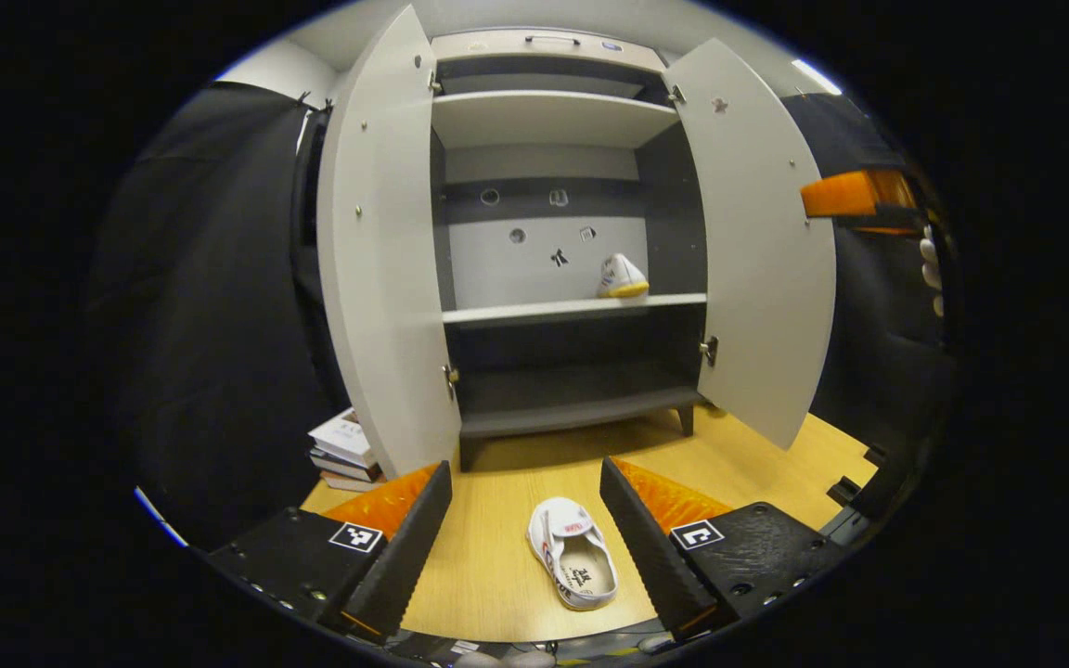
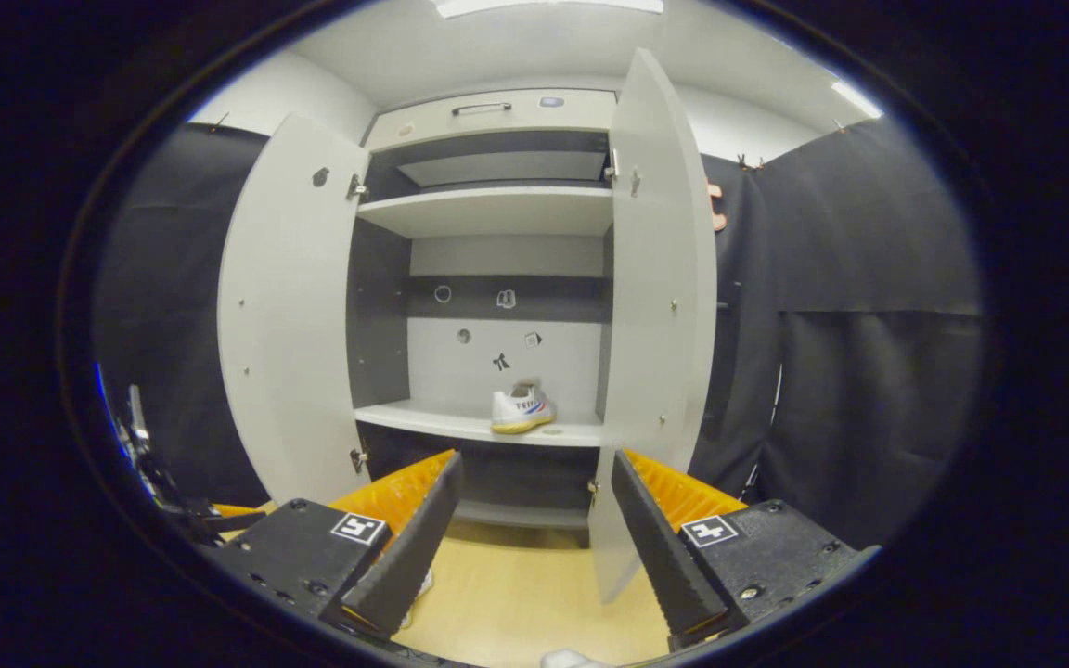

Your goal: Grab one shoe with the right hand and put it into the shoe cabinet, grab the other shoe with the left hand and put it into the shoe cabinet; then close the right door with the right hand and the left door with the left hand.

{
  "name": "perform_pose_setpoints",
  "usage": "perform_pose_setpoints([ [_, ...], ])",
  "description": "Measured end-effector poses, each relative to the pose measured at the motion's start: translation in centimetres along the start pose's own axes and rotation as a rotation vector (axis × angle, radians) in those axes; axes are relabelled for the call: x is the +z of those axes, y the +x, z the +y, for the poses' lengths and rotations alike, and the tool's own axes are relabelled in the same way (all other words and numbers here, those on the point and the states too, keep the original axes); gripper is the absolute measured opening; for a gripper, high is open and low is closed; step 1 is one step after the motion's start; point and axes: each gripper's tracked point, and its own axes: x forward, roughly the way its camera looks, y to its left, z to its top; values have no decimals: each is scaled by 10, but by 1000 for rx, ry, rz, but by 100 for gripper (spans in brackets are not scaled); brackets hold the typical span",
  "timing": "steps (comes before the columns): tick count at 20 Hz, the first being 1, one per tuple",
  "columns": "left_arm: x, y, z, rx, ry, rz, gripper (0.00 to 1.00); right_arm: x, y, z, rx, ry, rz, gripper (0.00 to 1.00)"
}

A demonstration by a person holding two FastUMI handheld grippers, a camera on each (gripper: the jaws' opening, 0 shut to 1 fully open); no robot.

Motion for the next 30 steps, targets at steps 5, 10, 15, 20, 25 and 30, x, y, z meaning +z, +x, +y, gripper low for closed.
perform_pose_setpoints([
  [5, -105, 41, -14, -29, 1, 198, 97, -26, 2, 1, 5, -19, 90, 100],
  [10, -167, 84, -8, -28, 25, 314, 96, -39, 5, 4, -1, -36, 142, 100],
  [15, -172, 127, 0, -12, -4, 330, 84, -51, 9, 6, -10, -52, 178, 100],
  [20, -176, 156, -7, -44, -35, 359, 68, -63, 10, 6, -12, -47, 209, 100],
  [25, -173, 164, 3, 0, 26, 378, 14, -60, 14, 3, 1, -33, 201, 100],
  [30, -140, 138, 8, 36, 0, 345, 11, -43, 18, 5, 27, -36, 159, 100],
])
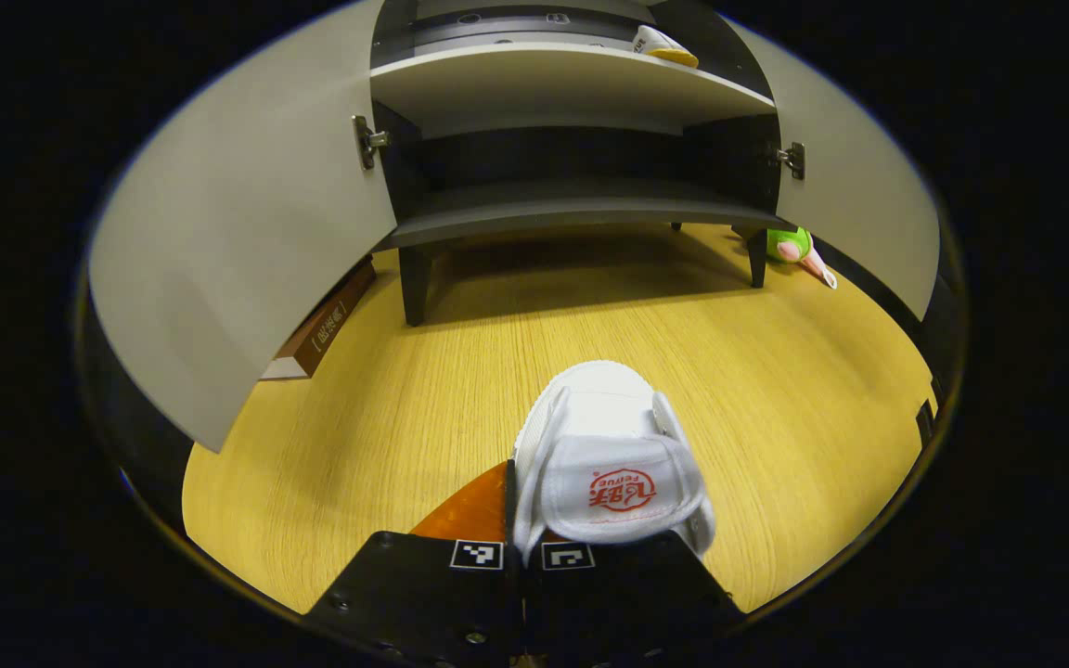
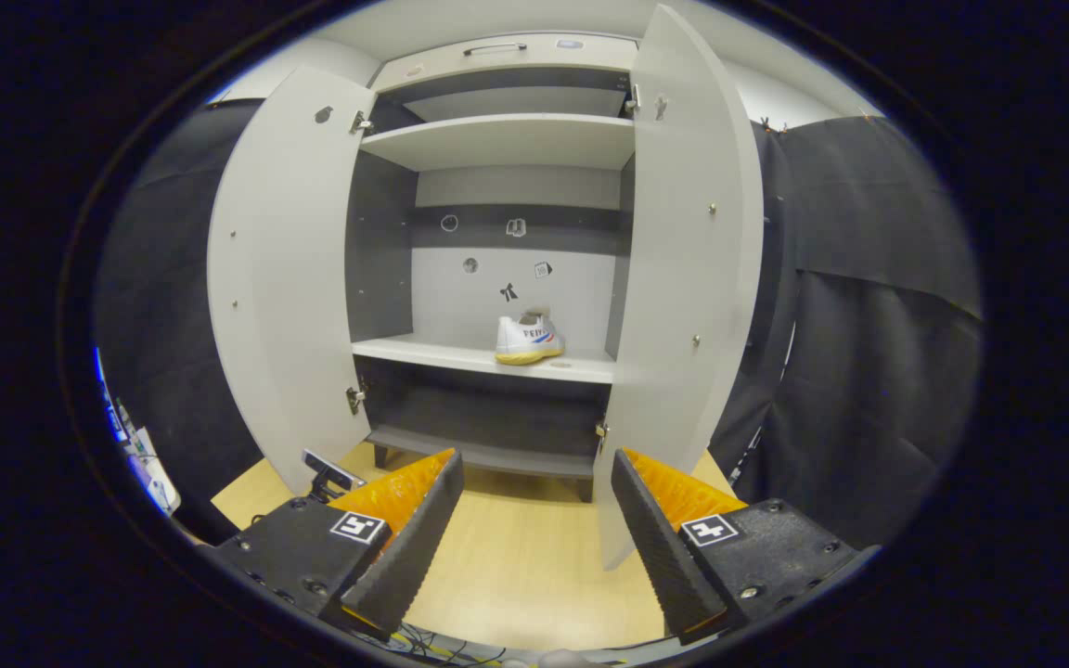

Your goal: Grab one shoe with the right hand and put it into the shoe cabinet, grab the other shoe with the left hand and put it into the shoe cabinet; then close the right door with the right hand and the left door with the left hand.

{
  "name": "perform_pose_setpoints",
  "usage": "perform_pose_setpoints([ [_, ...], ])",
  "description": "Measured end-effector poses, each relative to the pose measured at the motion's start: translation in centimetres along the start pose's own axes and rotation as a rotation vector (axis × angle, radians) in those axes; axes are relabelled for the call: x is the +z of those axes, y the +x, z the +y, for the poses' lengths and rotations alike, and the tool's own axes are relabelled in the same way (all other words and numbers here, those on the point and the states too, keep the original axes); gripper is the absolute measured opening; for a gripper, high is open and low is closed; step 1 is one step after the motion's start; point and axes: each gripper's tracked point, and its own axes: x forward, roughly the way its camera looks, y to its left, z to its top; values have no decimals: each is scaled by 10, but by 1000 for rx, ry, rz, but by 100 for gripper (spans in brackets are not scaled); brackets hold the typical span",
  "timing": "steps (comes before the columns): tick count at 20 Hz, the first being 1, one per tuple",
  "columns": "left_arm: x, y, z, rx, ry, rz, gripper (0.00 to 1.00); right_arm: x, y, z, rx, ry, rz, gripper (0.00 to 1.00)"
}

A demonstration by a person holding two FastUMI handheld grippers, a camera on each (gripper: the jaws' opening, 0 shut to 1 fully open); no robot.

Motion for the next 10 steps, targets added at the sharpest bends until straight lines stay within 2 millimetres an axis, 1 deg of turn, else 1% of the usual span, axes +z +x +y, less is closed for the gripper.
perform_pose_setpoints([
  [1, 6, -10, 1, 2, -8, -13, 11, 3, 0, 0, 8, -2, -11, 100],
  [3, 24, -37, 3, 9, -19, -45, 11, 7, 1, 0, 17, -1, -30, 100],
  [5, 43, -70, 3, 20, -23, -85, 11, 11, 4, -2, 29, 6, -42, 100],
  [7, 71, -101, 6, 30, -27, -138, 11, 14, 9, -3, 44, 19, -54, 100],
  [8, 90, -115, 8, 39, -25, -169, 11, 16, 11, -5, 49, 23, -57, 100],
  [10, 128, -137, 12, 53, -24, -228, 11, 19, 17, -7, 63, 33, -62, 100],
])
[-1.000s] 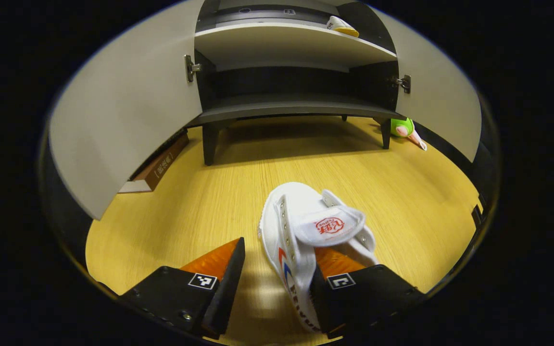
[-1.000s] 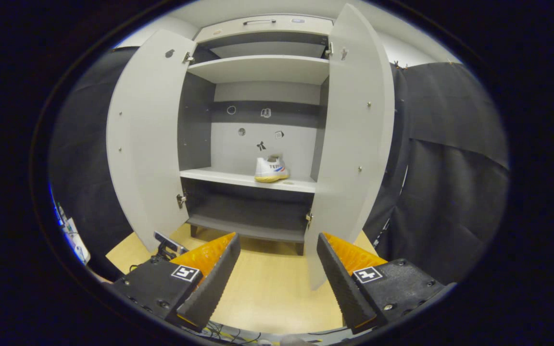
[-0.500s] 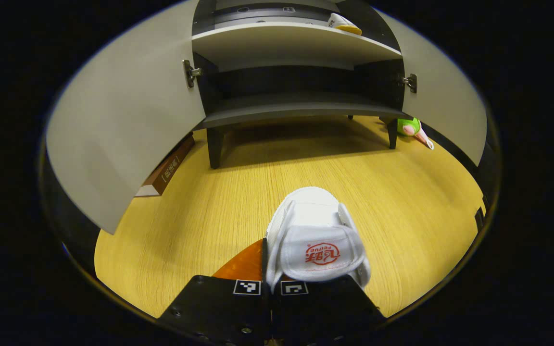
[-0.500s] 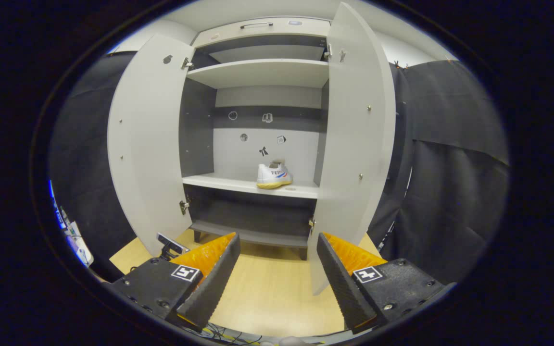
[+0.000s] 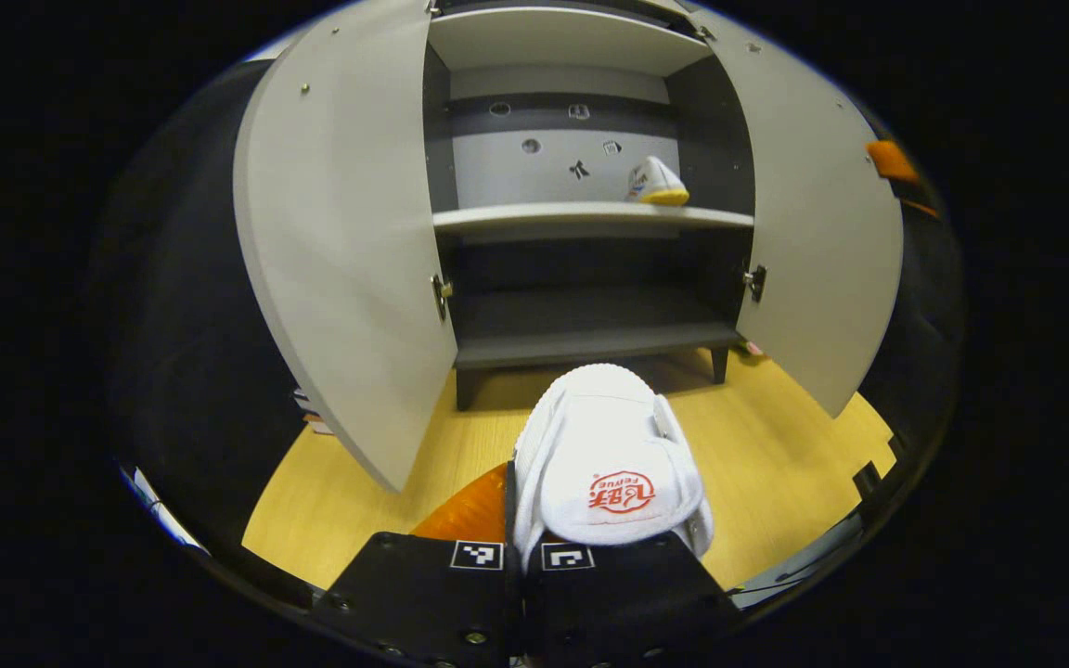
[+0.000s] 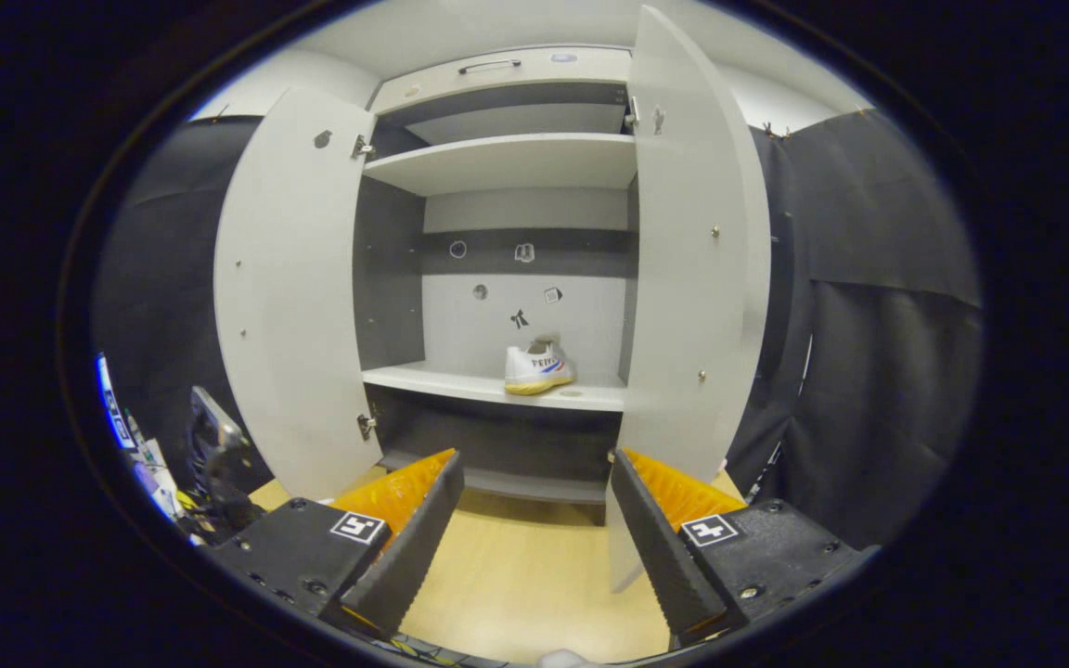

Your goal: Grab one shoe with the right hand and put it into the shoe cabinet, grab the other shoe with the left hand and put it into the shoe cabinet; then close the right door with the right hand and the left door with the left hand.

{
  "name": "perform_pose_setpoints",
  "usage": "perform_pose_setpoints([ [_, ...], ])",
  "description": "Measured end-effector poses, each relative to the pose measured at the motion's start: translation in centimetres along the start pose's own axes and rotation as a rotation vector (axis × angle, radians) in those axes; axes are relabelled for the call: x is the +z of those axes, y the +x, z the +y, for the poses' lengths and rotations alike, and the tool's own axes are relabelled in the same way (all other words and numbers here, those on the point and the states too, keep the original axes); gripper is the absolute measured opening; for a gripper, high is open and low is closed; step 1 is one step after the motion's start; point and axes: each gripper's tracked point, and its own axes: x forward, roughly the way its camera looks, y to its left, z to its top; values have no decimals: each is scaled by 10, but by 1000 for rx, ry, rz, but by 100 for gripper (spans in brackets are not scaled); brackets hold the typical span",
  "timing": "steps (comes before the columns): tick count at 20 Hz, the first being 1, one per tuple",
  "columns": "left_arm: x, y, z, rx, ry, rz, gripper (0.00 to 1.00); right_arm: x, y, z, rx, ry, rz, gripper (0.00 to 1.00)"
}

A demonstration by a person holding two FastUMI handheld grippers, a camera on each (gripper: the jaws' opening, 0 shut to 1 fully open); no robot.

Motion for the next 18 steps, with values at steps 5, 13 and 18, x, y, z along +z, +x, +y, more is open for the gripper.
perform_pose_setpoints([
  [5, 106, -20, 7, 27, -37, -130, 11, 8, 11, -3, 30, 15, -22, 100],
  [13, 264, 38, 3, 57, -31, -345, 10, 20, 11, -2, 89, 1, -46, 100],
  [18, 327, 106, 1, 91, -34, -394, 10, 15, 15, 1, 113, -10, -26, 100],
])
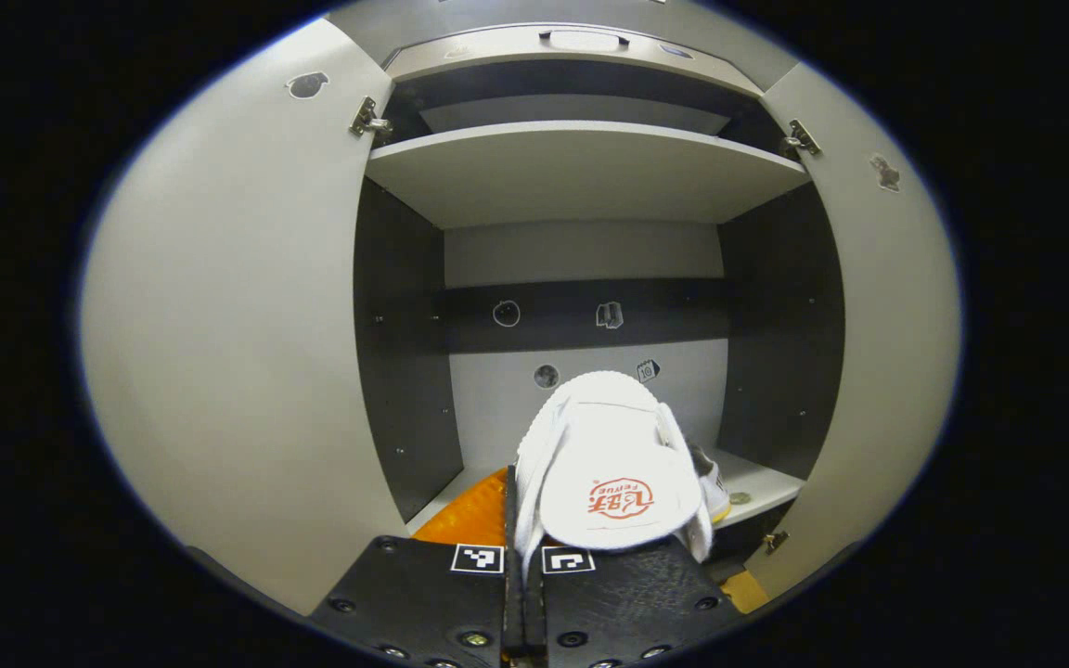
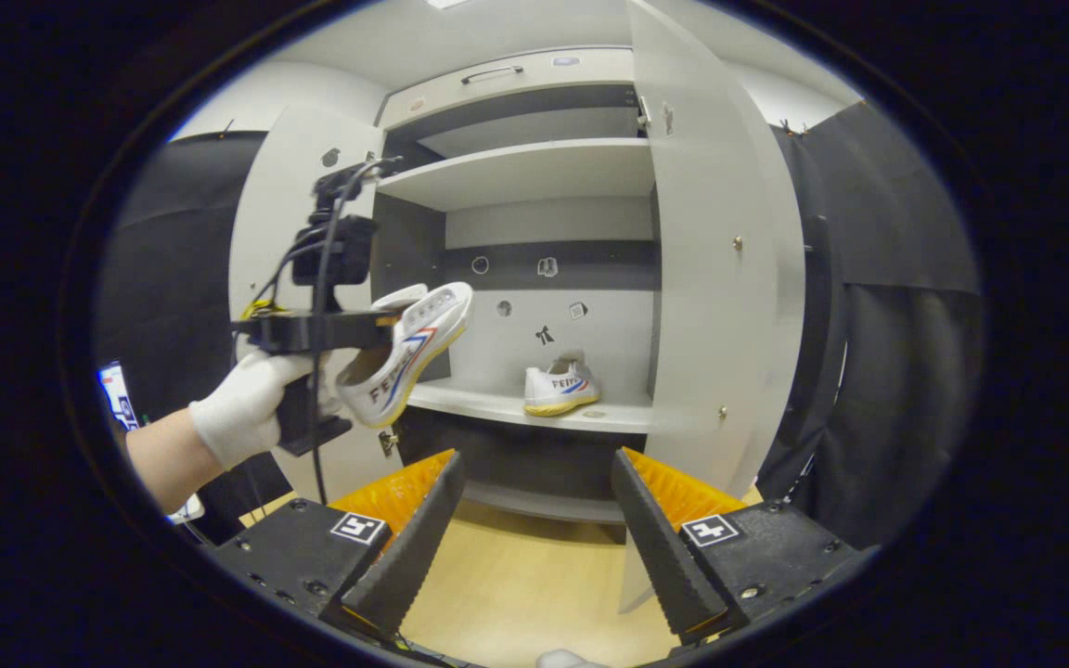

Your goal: Grab one shoe with the right hand and put it into the shoe cabinet, grab the other shoe with the left hand and put it into the shoe cabinet; then close the right door with the right hand and the left door with the left hand.

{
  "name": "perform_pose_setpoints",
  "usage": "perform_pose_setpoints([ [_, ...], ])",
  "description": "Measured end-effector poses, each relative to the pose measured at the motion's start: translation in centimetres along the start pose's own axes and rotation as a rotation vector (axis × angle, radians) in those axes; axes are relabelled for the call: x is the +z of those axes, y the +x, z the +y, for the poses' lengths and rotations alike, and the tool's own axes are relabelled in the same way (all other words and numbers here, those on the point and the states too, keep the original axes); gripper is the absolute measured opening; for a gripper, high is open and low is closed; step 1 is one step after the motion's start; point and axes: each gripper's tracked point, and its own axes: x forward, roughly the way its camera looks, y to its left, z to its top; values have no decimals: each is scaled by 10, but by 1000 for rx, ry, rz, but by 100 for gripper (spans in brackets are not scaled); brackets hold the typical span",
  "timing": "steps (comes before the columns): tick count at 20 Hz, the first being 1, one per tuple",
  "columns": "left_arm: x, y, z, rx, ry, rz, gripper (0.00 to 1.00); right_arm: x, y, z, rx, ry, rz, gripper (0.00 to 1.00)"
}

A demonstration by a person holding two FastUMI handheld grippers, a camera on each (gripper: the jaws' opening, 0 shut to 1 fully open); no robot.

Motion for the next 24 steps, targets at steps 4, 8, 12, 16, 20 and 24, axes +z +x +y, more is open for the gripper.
perform_pose_setpoints([
  [4, -11, 64, -6, 41, -13, 37, 10, -5, -1, 1, 4, -6, 21, 100],
  [8, -47, 128, -9, 59, -4, 131, 10, -8, -3, -4, -11, -24, 40, 100],
  [12, -83, 154, -12, 60, 20, 223, 1, -10, -4, -10, -30, -22, 55, 100],
  [16, -106, 168, -14, 37, 0, 336, 10, -18, -1, -10, -24, 1, 89, 100],
  [20, -124, 167, -15, 5, -15, 449, 4, -23, -1, -1, -7, 0, 109, 100],
  [24, -125, 159, -18, -26, -75, 477, 14, -20, -3, -2, -10, 6, 107, 100],
])
